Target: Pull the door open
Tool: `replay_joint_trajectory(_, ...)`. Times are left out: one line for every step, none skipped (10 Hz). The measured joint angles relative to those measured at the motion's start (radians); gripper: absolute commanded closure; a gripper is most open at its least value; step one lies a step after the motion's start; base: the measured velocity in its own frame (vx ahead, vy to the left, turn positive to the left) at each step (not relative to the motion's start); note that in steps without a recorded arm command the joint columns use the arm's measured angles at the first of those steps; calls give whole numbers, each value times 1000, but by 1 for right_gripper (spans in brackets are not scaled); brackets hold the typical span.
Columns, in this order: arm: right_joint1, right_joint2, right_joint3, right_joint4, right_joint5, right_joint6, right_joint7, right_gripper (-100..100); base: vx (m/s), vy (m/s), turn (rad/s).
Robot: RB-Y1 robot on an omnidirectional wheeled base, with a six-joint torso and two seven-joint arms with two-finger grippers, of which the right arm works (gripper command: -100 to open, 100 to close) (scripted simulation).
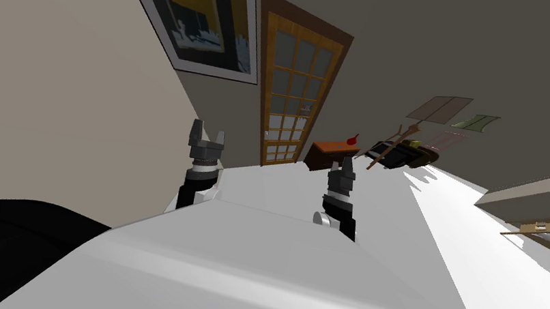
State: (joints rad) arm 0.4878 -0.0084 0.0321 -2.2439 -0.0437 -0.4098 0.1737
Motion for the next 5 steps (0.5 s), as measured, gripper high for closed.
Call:
replay_joint_trajectory(-5, -4, 0, 16, 3, -5, 9, -100, 151, 58, 33)
replay_joint_trajectory(-10, -11, -1, 36, 6, -12, 21, -100, 156, 81, 23)
replay_joint_trajectory(-19, -16, -2, 59, 10, -18, 36, -100, 144, 68, 12)
replay_joint_trajectory(-25, -19, -1, 74, 14, -23, 49, -100, 122, 42, 15)
replay_joint_trajectory(-30, -22, -1, 94, 17, -32, 59, -100, 131, 73, 34)
